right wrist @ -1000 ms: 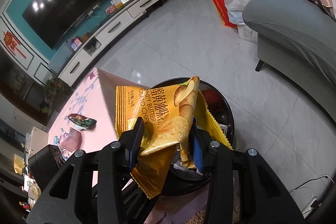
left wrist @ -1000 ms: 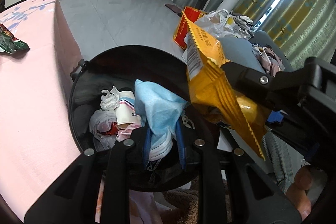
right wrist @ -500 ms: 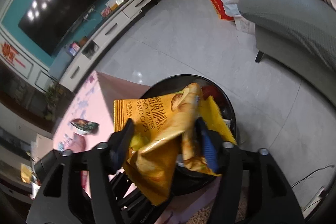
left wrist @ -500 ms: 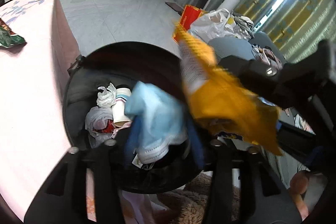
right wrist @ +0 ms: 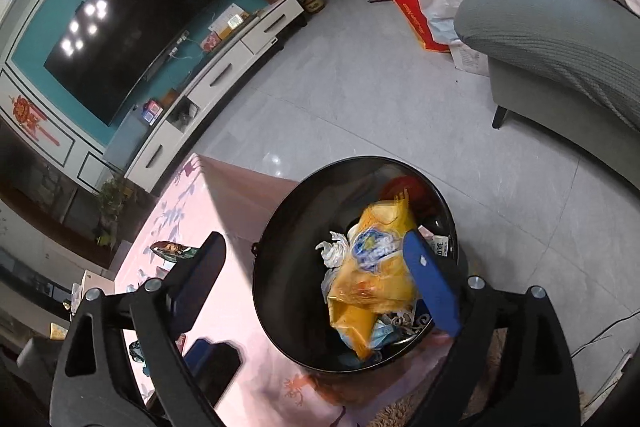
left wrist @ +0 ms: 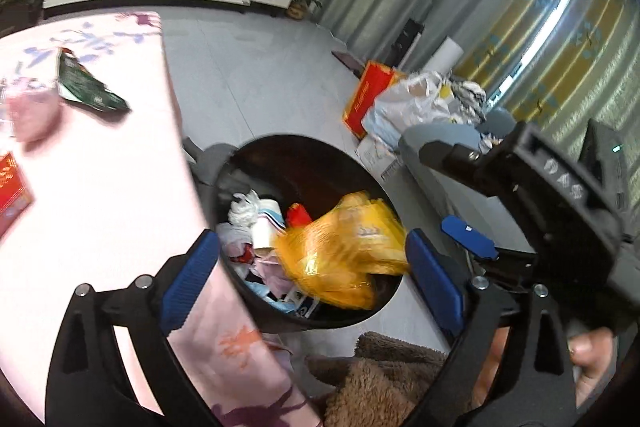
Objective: Collect trash
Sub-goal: 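Open the left tool to drop the mask while the right tool releases the chip bag, then move both tools back to the table toward the dark green bag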
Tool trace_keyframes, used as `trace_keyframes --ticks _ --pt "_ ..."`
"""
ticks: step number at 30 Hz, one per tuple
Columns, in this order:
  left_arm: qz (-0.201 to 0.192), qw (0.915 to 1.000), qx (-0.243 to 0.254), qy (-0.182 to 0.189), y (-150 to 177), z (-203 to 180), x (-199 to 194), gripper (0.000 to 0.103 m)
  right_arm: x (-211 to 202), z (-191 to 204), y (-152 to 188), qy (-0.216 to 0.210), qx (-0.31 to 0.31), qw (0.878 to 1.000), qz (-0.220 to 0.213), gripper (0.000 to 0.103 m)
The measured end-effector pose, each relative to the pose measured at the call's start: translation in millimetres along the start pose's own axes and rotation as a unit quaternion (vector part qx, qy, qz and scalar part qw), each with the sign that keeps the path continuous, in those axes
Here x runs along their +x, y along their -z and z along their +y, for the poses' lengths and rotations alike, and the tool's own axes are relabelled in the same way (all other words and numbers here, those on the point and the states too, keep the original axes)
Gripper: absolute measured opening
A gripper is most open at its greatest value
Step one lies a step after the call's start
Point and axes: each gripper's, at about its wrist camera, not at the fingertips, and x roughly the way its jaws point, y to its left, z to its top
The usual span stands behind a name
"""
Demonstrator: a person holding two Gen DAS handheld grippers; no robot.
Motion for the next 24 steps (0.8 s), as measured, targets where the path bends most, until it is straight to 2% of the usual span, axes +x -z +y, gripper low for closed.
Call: trace_keyframes --ticks 3,9,14,17,21,24 --pt "-0.017 0.9997 -0.007 -0.016 3 10 -21 0.097 -4 3 2 0.0 -0.003 1.0 -0.005 0.089" --pt "-0.048 0.9957 -0.031 -0.073 12 36 -58 0.098 -5 21 11 -0.01 -0.028 1.0 -0.007 0.091" --pt "-0.08 0.9876 -0.08 -0.109 15 81 -97 0.098 -5 41 21 -0.012 -0.067 0.998 -0.01 0.091" --pt "-0.113 0.9766 -0.128 -0.13 17 121 -132 0.098 -3 54 30 -0.015 -0.092 0.996 -0.005 0.091" --pt "-0.144 0.9621 -0.19 -0.133 25 168 -171 0.098 1 65 38 -0.008 -0.115 0.993 -0.002 0.091" --pt "-0.17 0.9457 -0.233 -0.15 36 198 -198 0.097 4 73 43 -0.002 -0.132 0.991 0.0 0.091"
